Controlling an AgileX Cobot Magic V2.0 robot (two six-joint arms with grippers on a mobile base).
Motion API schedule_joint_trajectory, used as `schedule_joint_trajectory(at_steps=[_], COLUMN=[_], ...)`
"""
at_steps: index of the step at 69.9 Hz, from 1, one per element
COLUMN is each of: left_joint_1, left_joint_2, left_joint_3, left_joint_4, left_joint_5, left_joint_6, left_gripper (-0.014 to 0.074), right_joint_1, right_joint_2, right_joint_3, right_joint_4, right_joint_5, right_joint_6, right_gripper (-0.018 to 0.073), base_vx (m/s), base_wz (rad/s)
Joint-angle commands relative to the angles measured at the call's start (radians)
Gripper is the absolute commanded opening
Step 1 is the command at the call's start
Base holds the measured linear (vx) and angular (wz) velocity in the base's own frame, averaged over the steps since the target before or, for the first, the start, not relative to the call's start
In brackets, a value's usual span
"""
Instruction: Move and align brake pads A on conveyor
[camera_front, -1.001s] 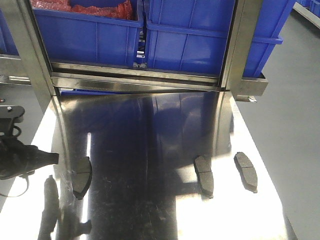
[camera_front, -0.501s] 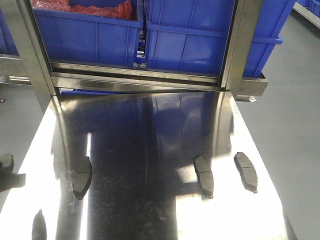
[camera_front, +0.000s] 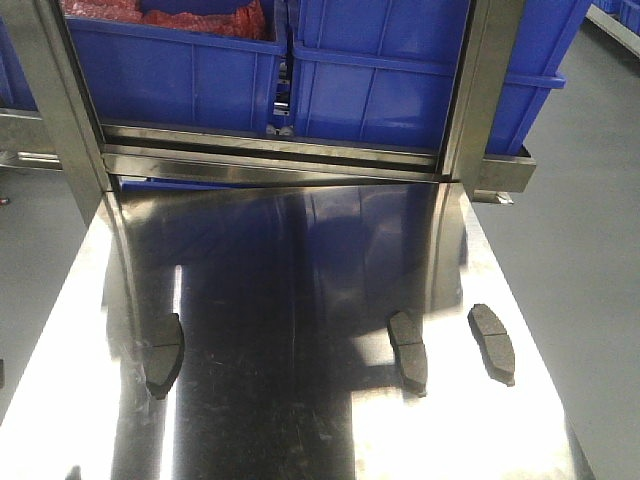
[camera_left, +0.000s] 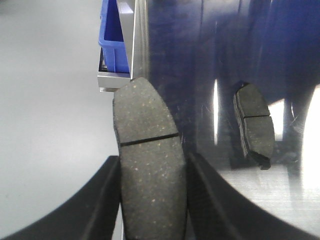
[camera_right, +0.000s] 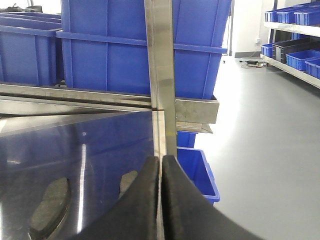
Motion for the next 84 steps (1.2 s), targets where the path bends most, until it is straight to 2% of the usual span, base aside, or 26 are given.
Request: schedule_joint_trajectory(at_steps=[1, 72, 84], left_joint_1=[-0.004, -0.004, -0.004], left_joint_2=[-0.012, -0.012, -0.012], left_joint_3=[-0.028, -0.028, -0.028], left_joint_4=[0.017, 0.017, 0.017], left_joint_5=[-0.062, -0.062, -0.062], left_joint_6=[0.001, 0.001, 0.001], left_gripper=[0.0127, 0.0127, 0.0127], right_joint_1=[-0.006, -0.006, -0.006], right_joint_2=[-0.015, -0.015, -0.015], right_joint_3=[0.02, 0.02, 0.017], right_joint_4=[-0.003, -0.003, -0.002], right_joint_5=[-0.073, -0.077, -0.163], right_joint_6=[-0.001, -0.001, 0.001], right_gripper=[-0.0003, -0.0003, -0.0003], base_vx=[0.0, 0.0, 0.0], base_wz=[0.0, 0.0, 0.0])
